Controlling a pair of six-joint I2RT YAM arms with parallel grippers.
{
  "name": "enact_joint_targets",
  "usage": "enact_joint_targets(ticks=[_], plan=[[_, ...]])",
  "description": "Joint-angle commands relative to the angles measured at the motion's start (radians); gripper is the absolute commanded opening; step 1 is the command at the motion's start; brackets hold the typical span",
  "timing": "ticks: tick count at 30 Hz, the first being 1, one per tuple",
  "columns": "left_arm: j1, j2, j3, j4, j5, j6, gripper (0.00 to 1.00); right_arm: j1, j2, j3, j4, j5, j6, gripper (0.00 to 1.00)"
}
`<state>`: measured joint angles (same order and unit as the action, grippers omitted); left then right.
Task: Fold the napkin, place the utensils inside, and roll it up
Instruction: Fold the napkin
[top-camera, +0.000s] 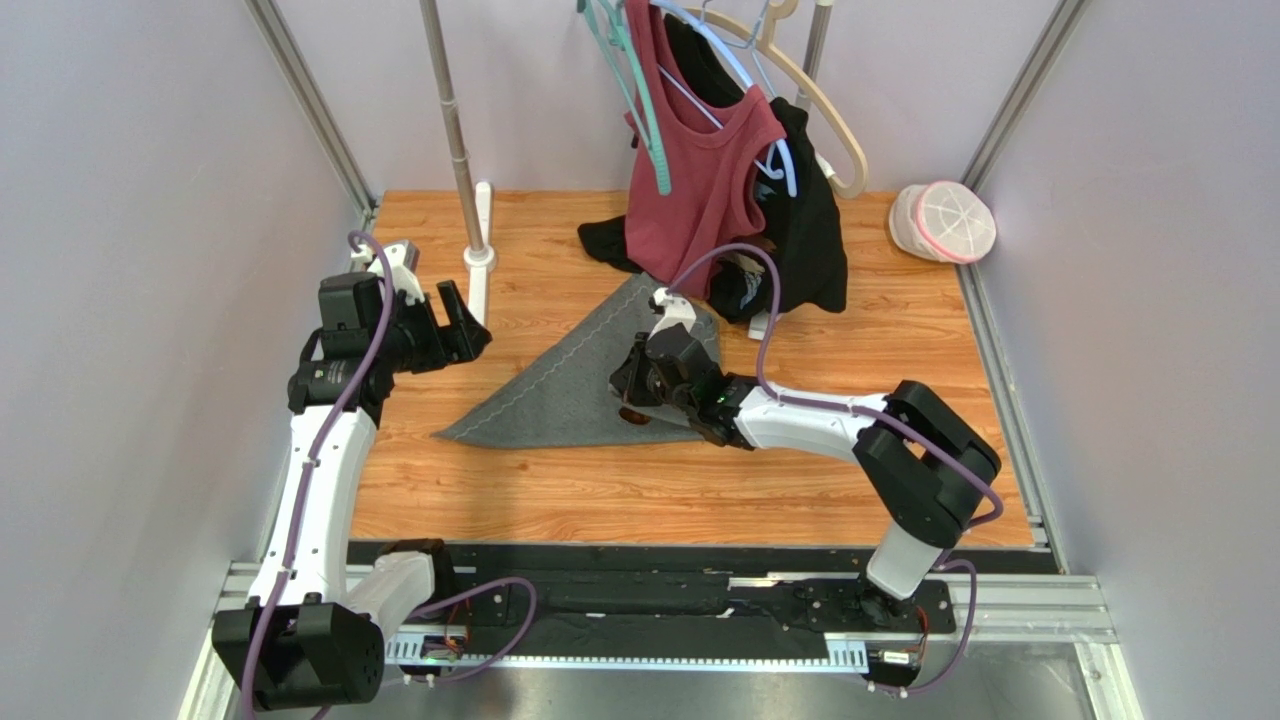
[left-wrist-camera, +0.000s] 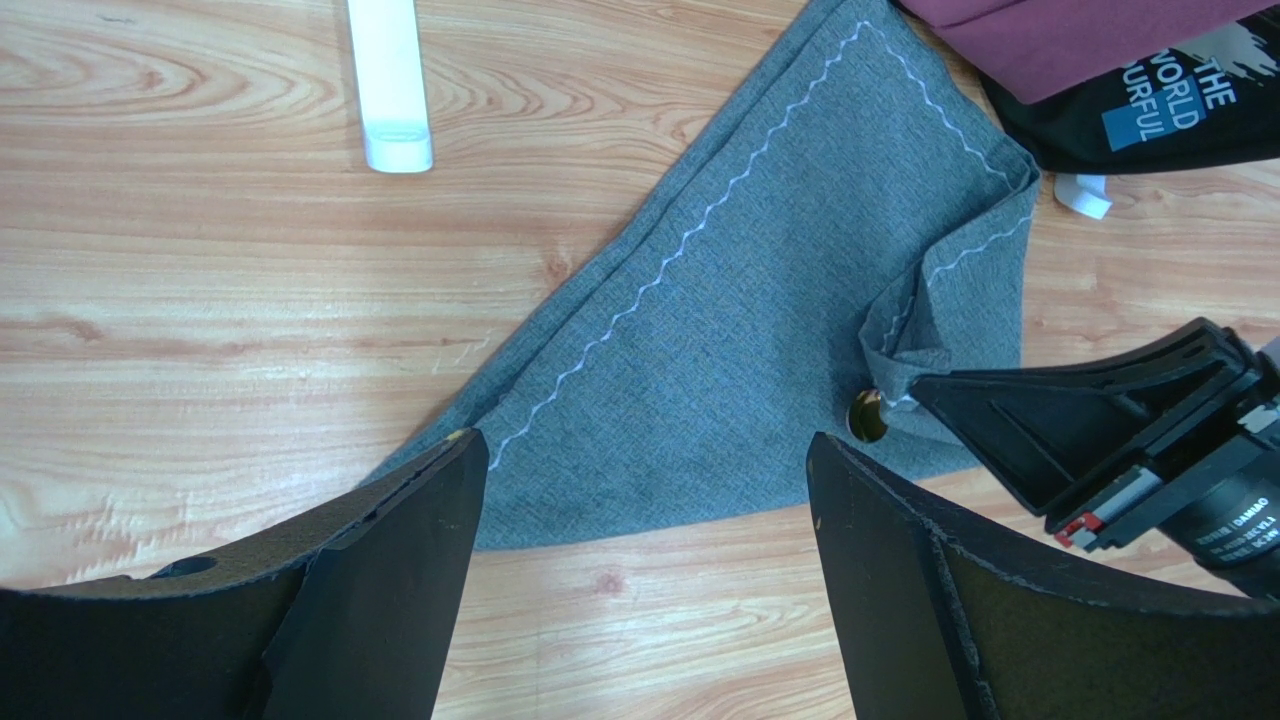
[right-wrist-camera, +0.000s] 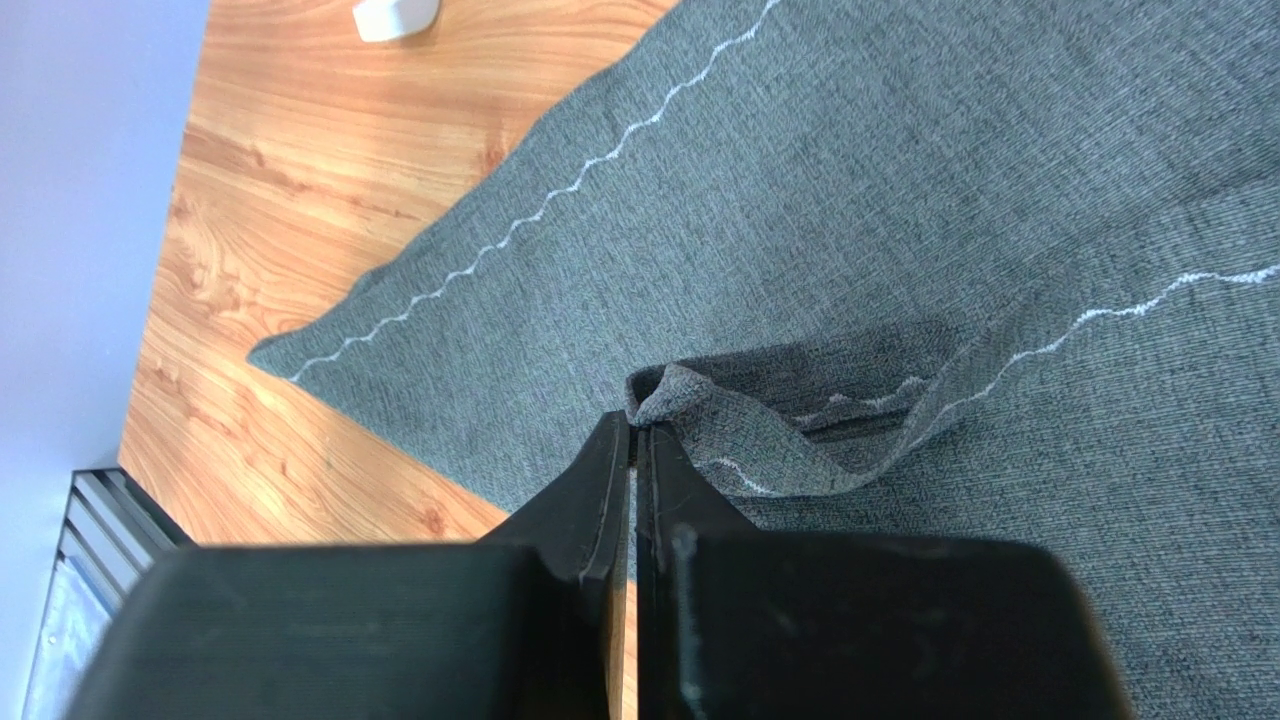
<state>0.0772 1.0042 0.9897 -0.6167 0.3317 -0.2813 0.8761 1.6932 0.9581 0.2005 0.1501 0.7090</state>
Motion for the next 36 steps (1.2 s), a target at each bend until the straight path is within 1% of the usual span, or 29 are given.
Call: enact_joint_targets(ticks=[1, 13, 20, 21, 22, 23, 24, 25, 26, 29, 31, 35, 36], plan=[[-0.001, -0.015, 0.001, 0.026, 0.009, 0.01, 0.87, 0.02, 0.017, 0.045, 0.02, 0.005, -0.022, 0.0], [-0.001, -0.01, 0.0, 0.026, 0.009, 0.008, 0.87, 0.076, 0.014, 0.045, -0.026, 0.028, -0.051, 0.0], [-0.001, -0.006, 0.0, 0.026, 0.01, 0.007, 0.87, 0.08, 0.051, 0.057, -0.041, 0.008, -0.069, 0.0], [-0.001, -0.007, 0.0, 0.026, 0.01, 0.007, 0.87, 0.08, 0.056, 0.062, -0.05, -0.004, -0.075, 0.02], [-0.001, -0.006, 0.0, 0.026, 0.009, 0.007, 0.87, 0.08, 0.057, 0.073, -0.052, -0.012, -0.08, 0.11], [-0.001, -0.004, 0.0, 0.026, 0.01, 0.007, 0.87, 0.08, 0.06, 0.077, -0.055, -0.02, -0.083, 0.36], [-0.002, -0.003, 0.0, 0.026, 0.01, 0.007, 0.87, 0.08, 0.053, 0.082, -0.053, -0.036, -0.095, 0.44], [-0.001, -0.001, 0.0, 0.026, 0.007, 0.008, 0.87, 0.08, 0.048, 0.083, -0.052, -0.043, -0.104, 0.57], [-0.002, 0.002, 0.0, 0.026, 0.004, 0.008, 0.87, 0.078, 0.037, 0.082, -0.052, -0.047, -0.112, 0.62], [-0.001, 0.01, 0.0, 0.021, -0.011, 0.008, 0.87, 0.08, -0.029, 0.067, -0.042, -0.054, -0.155, 0.66], [-0.001, 0.01, -0.002, 0.021, -0.028, 0.005, 0.87, 0.08, -0.085, 0.062, -0.062, -0.047, -0.193, 0.66], [-0.002, 0.01, -0.022, 0.031, -0.08, -0.033, 0.88, 0.058, -0.17, 0.009, -0.081, -0.03, -0.189, 0.66], [-0.001, 0.008, -0.029, 0.035, -0.089, -0.05, 0.88, 0.049, -0.185, -0.028, -0.075, -0.037, -0.178, 0.66]])
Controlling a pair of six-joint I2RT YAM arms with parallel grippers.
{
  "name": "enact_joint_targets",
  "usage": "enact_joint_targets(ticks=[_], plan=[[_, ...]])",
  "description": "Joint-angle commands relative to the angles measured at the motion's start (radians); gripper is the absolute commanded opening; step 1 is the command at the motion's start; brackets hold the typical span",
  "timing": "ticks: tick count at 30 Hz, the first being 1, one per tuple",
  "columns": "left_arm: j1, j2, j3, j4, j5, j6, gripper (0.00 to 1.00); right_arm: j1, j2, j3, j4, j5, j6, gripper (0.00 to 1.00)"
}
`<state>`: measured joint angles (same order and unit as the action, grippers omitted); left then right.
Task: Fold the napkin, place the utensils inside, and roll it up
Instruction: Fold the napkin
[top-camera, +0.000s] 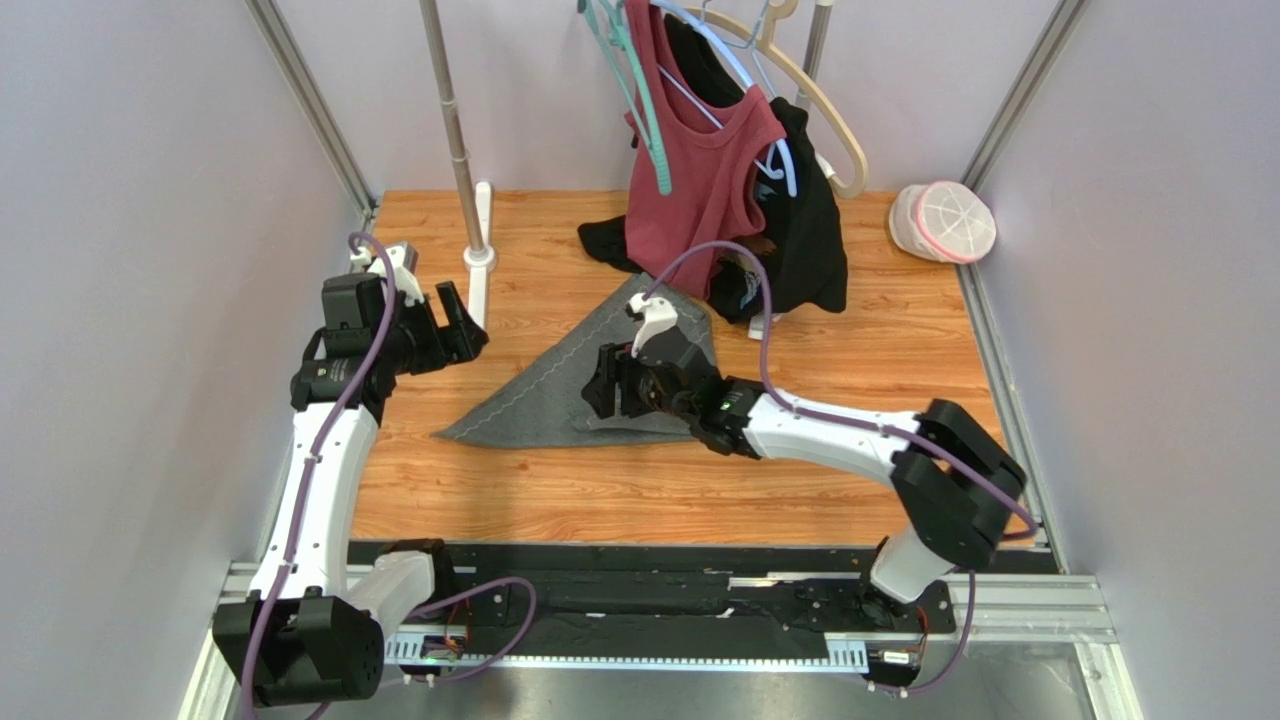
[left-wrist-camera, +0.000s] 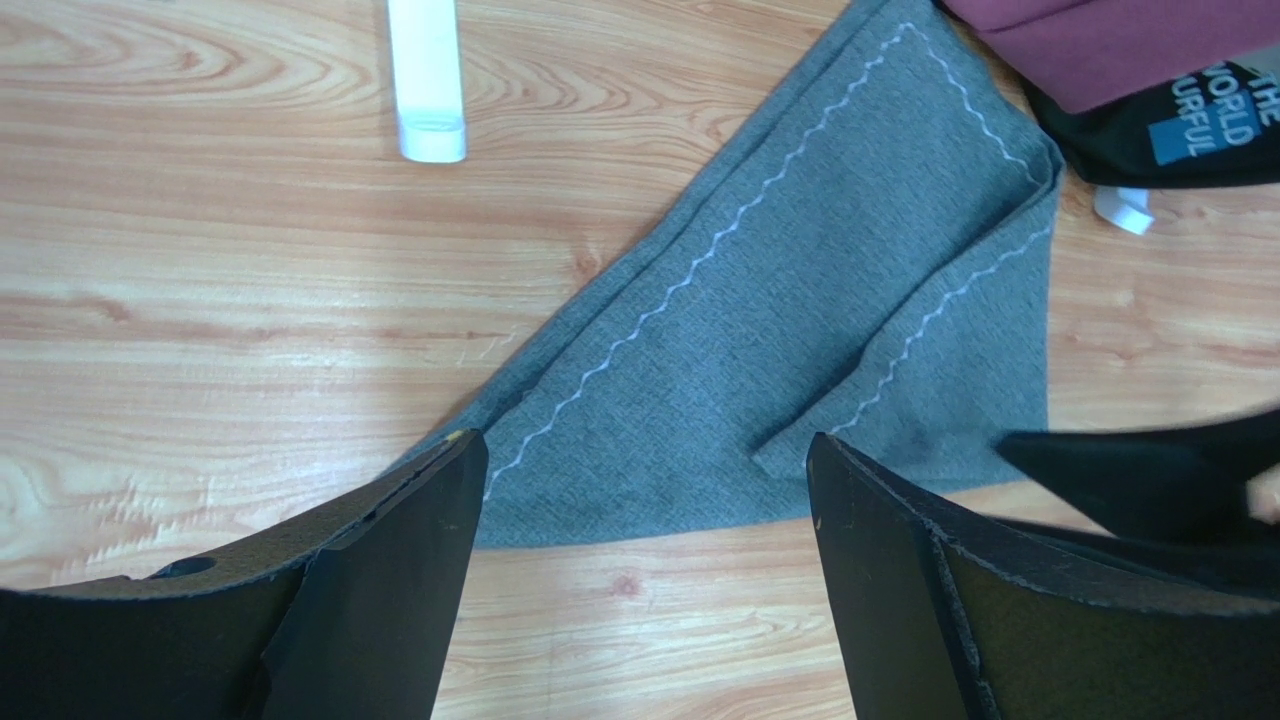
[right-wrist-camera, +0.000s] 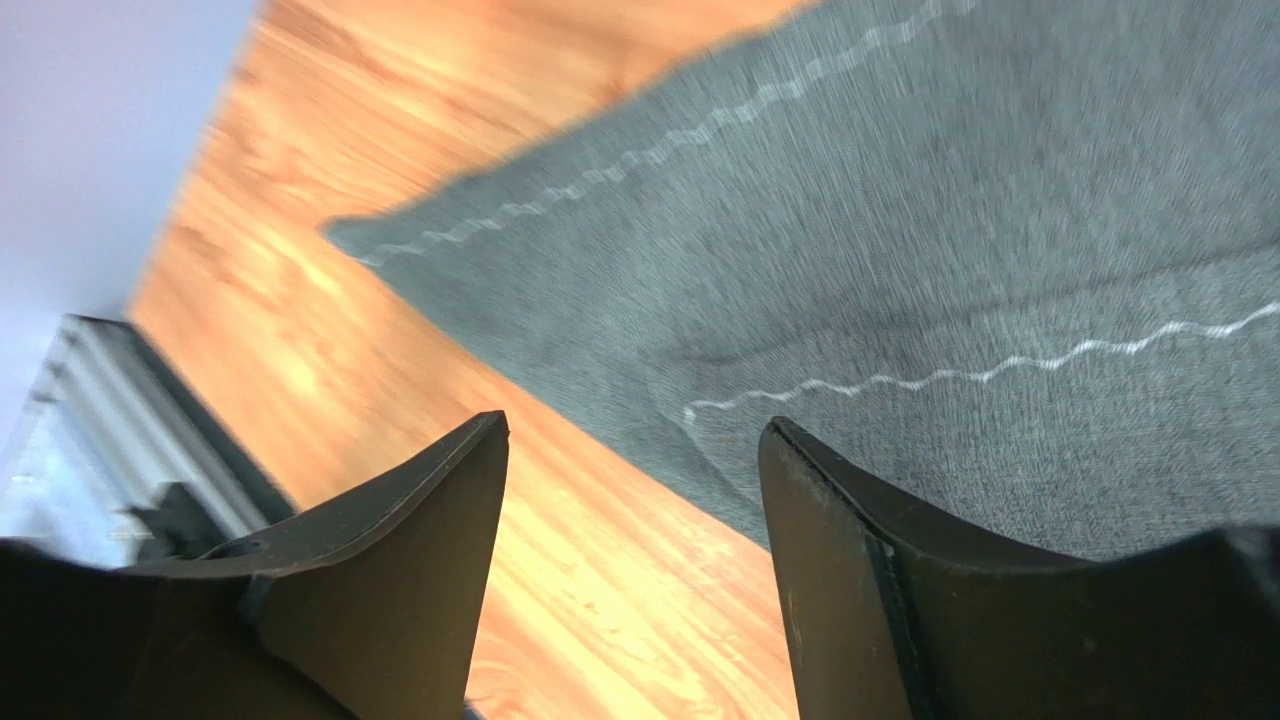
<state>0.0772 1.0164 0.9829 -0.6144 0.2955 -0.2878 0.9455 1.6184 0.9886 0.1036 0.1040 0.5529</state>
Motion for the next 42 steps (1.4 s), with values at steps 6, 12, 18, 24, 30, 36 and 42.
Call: enact_joint_targets(ticks=[6, 12, 18, 24, 30, 36, 42], plan=[[0.062, -0.025, -0.206, 0.119, -0.053, -0.266, 0.87, -0.158, -0.245, -0.197, 0.083, -0.064, 0.036, 0.65], [0.148, -0.127, -0.43, 0.185, -0.128, -0.522, 0.78, -0.306, -0.334, -0.289, 0.1, -0.179, 0.042, 0.64], [0.148, -0.21, -0.521, 0.209, -0.223, -0.634, 0.75, -0.392, -0.351, -0.334, 0.131, -0.253, 0.058, 0.64], [0.151, -0.136, -0.536, 0.186, -0.262, -0.674, 0.68, -0.409, -0.302, -0.327, 0.16, -0.299, 0.081, 0.64], [0.156, -0.137, -0.587, 0.234, -0.257, -0.708, 0.65, -0.419, -0.262, -0.32, 0.168, -0.313, 0.093, 0.63], [0.179, -0.09, -0.61, 0.288, -0.272, -0.7, 0.63, -0.422, -0.249, -0.321, 0.162, -0.32, 0.093, 0.63], [0.19, -0.007, -0.59, 0.335, -0.257, -0.677, 0.57, -0.427, -0.241, -0.321, 0.157, -0.319, 0.094, 0.63]])
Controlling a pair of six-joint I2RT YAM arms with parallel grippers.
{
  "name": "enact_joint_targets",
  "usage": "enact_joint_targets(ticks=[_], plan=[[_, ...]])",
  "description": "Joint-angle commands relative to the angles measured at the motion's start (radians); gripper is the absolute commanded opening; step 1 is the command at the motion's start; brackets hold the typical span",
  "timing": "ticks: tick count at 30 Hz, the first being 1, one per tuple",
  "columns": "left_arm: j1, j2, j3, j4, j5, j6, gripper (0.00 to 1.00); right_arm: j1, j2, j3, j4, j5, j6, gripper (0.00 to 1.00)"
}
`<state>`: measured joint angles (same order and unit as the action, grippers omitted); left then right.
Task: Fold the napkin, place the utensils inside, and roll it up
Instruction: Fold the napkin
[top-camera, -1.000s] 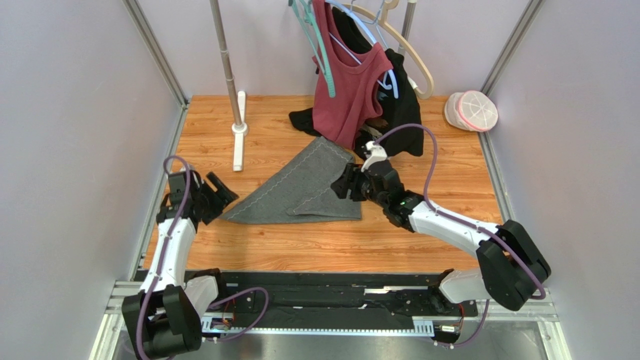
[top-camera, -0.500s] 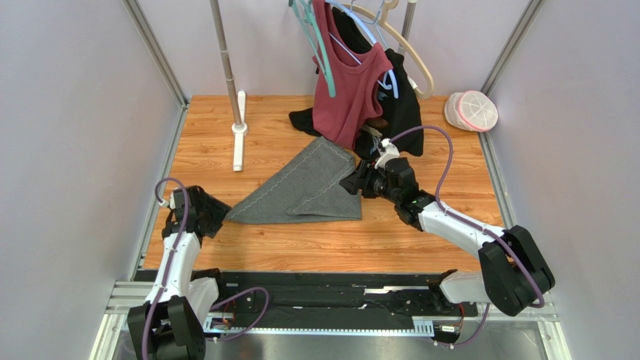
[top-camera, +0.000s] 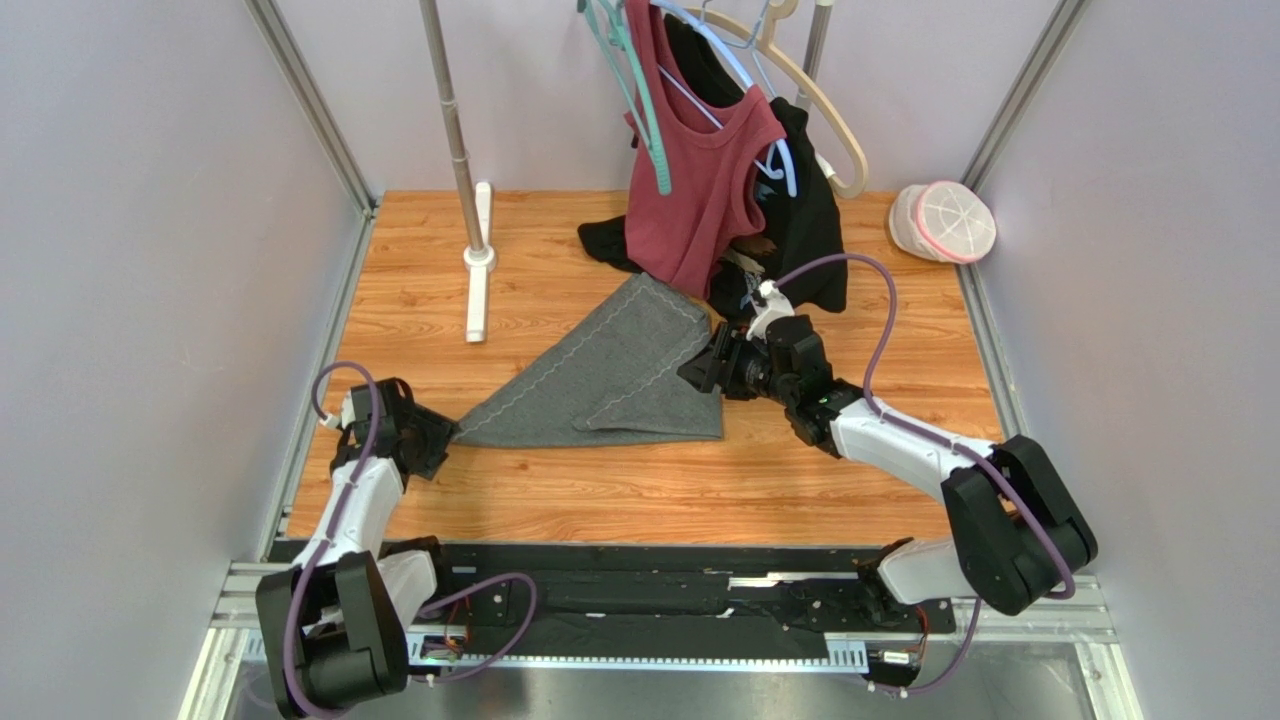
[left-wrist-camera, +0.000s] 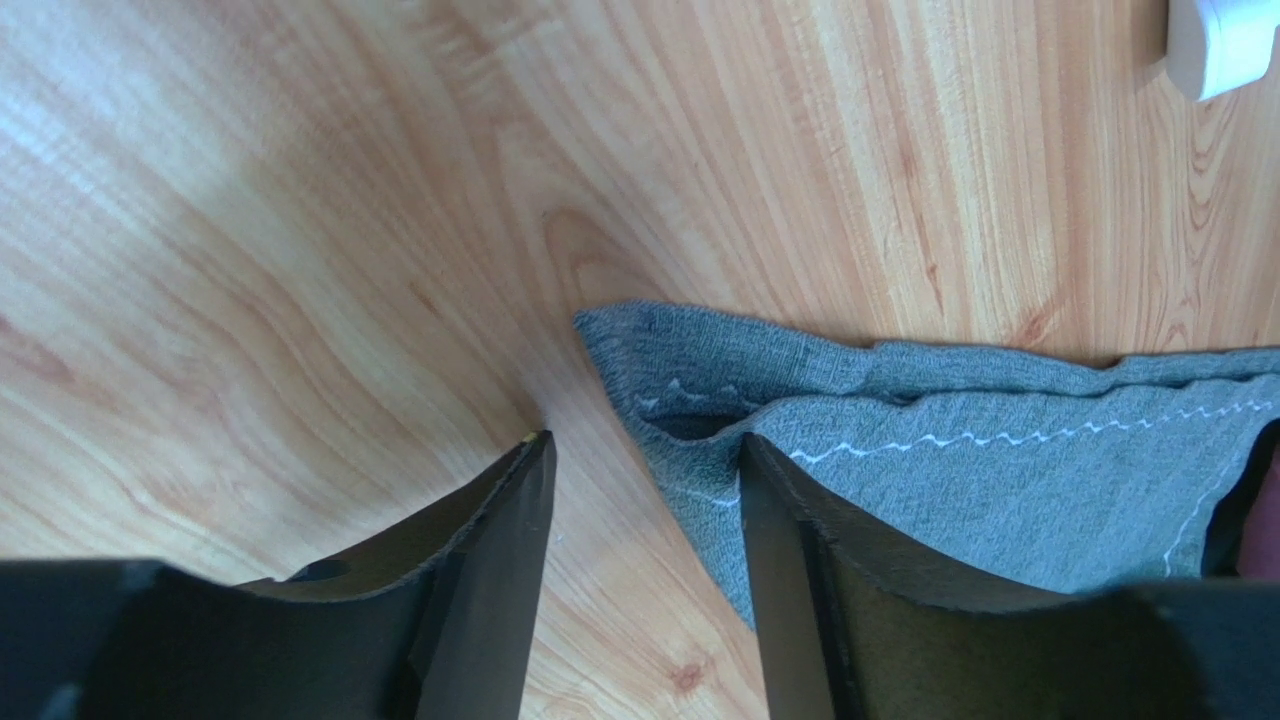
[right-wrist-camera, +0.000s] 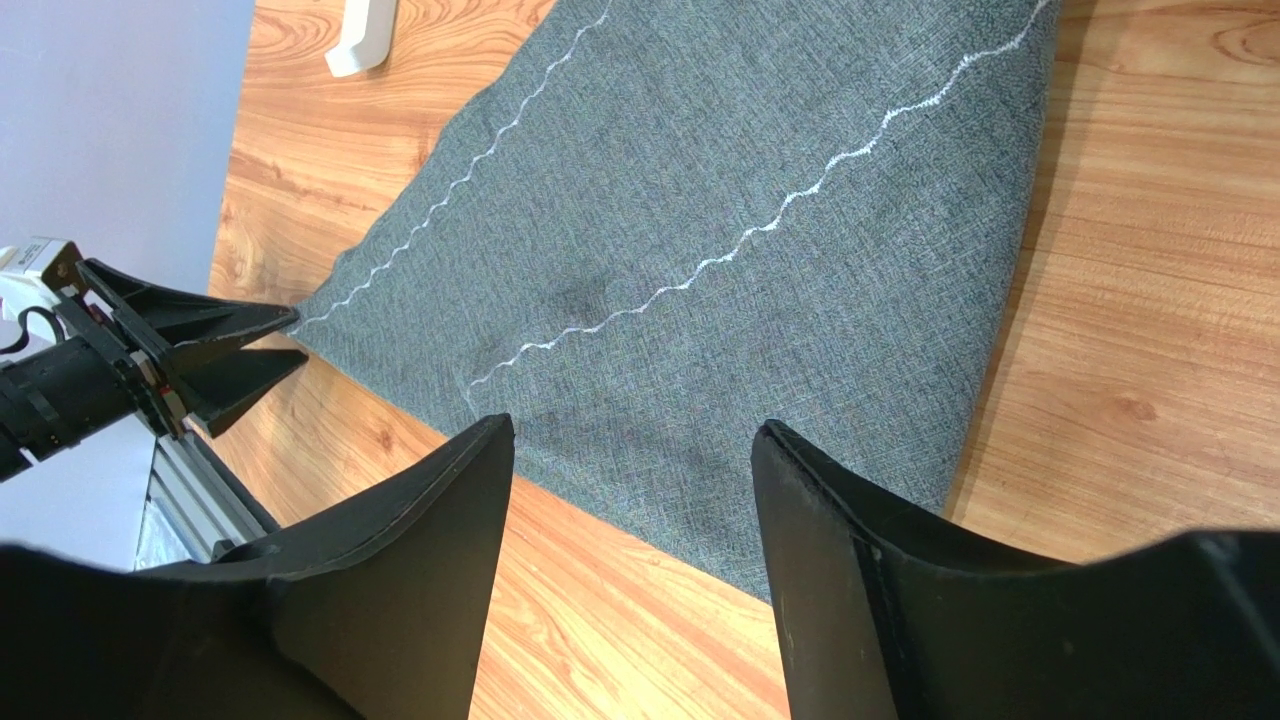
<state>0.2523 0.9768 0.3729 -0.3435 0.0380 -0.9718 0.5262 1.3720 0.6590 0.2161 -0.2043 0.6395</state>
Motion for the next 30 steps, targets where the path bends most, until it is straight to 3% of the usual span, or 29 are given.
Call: enact_joint_targets(ticks=[1, 6, 11, 14, 19, 26, 30], plan=[[0.016, 0.049, 0.018, 0.078, 0.002, 0.01, 0.55, -0.008, 0.007, 0.008, 0.043, -0.009, 0.009, 0.63], [0.018, 0.088, 0.018, 0.098, 0.017, 0.019, 0.44, -0.009, 0.021, 0.013, 0.043, -0.009, 0.012, 0.63], [0.019, 0.099, 0.008, 0.109, 0.014, 0.024, 0.39, -0.009, 0.027, 0.016, 0.042, -0.012, 0.012, 0.63], [0.022, 0.106, 0.0, 0.12, 0.011, 0.027, 0.27, -0.011, 0.025, 0.014, 0.042, -0.01, 0.012, 0.63], [0.028, 0.126, 0.001, 0.132, 0.005, 0.044, 0.0, -0.011, 0.025, 0.008, 0.031, -0.001, 0.005, 0.63], [0.033, 0.063, 0.046, 0.089, -0.036, 0.119, 0.0, -0.012, 0.001, -0.012, 0.0, 0.022, -0.012, 0.63], [0.033, -0.061, 0.083, 0.015, -0.124, 0.163, 0.0, -0.012, -0.017, -0.021, -0.017, 0.037, -0.018, 0.63]])
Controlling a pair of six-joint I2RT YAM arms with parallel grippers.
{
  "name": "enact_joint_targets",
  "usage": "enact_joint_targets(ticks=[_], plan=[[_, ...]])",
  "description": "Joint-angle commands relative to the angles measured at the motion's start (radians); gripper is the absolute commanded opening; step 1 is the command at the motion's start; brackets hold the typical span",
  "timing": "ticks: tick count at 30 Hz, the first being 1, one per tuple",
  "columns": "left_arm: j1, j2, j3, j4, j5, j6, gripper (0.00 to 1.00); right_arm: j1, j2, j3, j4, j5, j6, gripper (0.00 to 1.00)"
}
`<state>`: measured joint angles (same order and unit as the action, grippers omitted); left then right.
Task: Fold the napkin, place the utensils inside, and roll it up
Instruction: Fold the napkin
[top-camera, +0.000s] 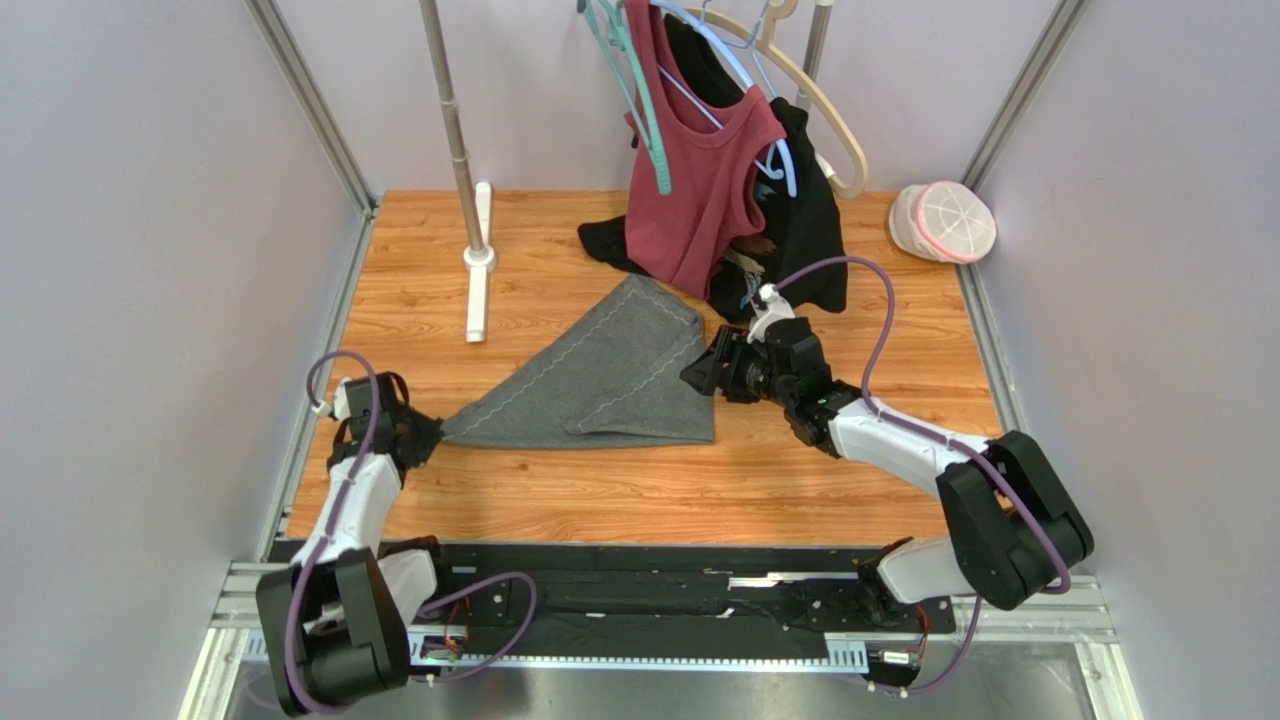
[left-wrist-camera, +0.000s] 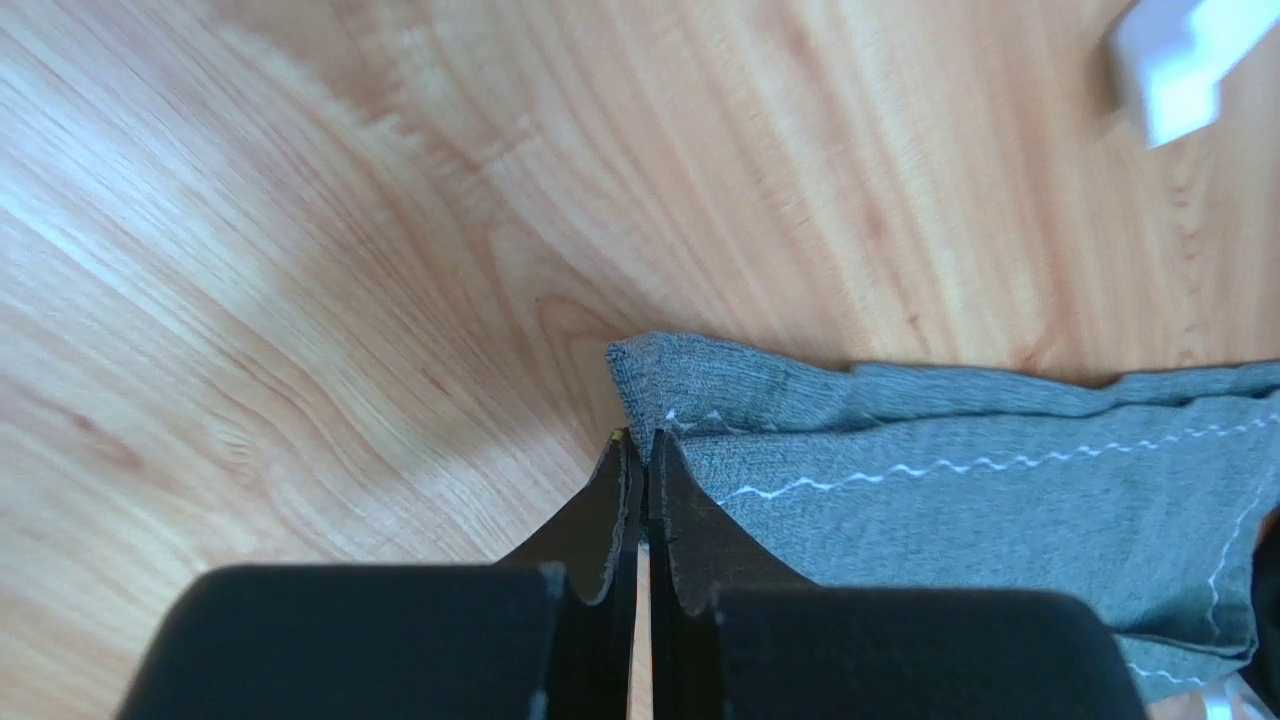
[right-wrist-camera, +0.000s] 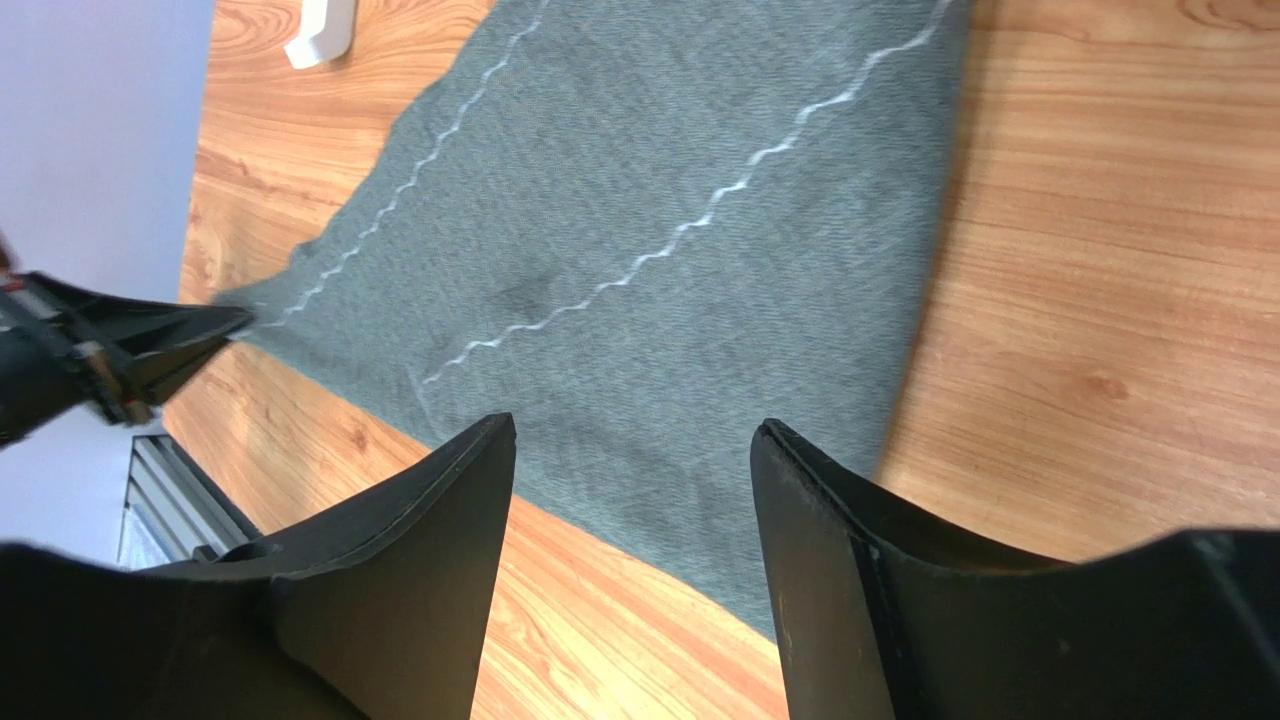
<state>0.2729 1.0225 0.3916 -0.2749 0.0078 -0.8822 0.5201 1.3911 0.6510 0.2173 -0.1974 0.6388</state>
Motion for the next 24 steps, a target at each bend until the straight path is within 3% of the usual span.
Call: enact_joint_targets(ticks=[1, 5, 10, 18, 24], plan=[[0.012, -0.131, 0.066, -0.059, -0.1, 0.081, 0.0, -0.006, -0.038, -0.014, -0.022, 0.033, -0.021, 0.63], [0.011, -0.274, 0.084, -0.041, -0.065, 0.144, 0.0, -0.005, -0.044, -0.014, -0.035, 0.035, -0.024, 0.62], [-0.023, -0.297, 0.127, 0.013, 0.024, 0.193, 0.0, -0.005, -0.046, -0.013, -0.047, 0.046, -0.036, 0.62], [-0.383, -0.105, 0.243, 0.121, -0.042, 0.271, 0.0, -0.005, -0.067, -0.03, -0.049, 0.049, -0.019, 0.62], [-0.567, 0.083, 0.314, 0.242, -0.034, 0.325, 0.0, -0.005, -0.112, -0.071, -0.056, 0.085, 0.007, 0.62]])
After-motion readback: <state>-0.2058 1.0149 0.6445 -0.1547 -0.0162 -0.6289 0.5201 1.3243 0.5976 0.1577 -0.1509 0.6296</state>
